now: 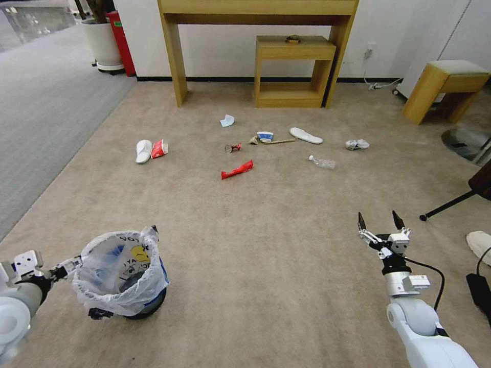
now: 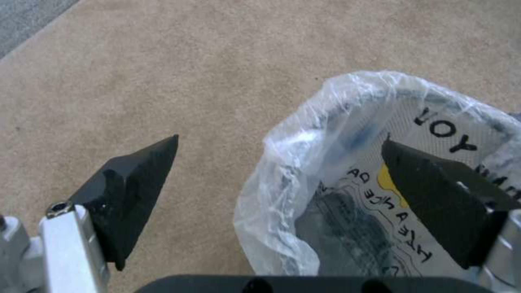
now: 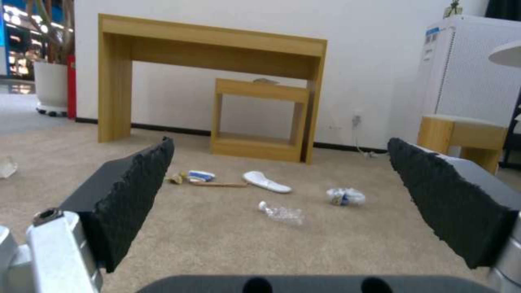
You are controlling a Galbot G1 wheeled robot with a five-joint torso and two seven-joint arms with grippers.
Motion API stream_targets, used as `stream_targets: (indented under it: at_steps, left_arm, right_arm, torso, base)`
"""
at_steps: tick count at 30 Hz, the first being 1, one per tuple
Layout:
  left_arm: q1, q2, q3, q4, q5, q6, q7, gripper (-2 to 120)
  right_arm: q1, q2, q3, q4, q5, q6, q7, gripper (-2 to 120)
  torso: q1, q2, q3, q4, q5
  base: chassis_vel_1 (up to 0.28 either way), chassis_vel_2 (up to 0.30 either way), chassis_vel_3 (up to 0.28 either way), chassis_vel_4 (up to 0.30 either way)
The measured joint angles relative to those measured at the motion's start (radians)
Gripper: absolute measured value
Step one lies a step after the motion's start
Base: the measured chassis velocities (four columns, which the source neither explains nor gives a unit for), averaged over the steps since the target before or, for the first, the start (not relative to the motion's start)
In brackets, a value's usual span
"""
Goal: Pick up the trash bin and place the garbage on the floor into it.
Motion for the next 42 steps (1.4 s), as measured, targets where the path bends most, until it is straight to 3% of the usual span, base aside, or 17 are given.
stream_targets:
  at_steps: [22,42]
  left_arm:
    - [-0.051,0.1,0.06,0.135,-0.12,0.028,-0.041,98]
    - [-0.074,0.109,0.096,0.181,-0.107,0.047,-0.049,98]
  right_arm:
    - [0.01,0.03,0.003,0.006,0.0,0.002,0.0,100]
    - [0.017,0.045,0.0,0.011,0.0,0.001,0.003,100]
  torso:
    - [0.0,0.0,0.0,0.0001,-0.0001]
    - [0.0,0.0,0.0,0.0,-0.0001]
  base:
    - [0.0,0.0,0.0,0.0]
    - [0.0,0.0,0.0,0.0]
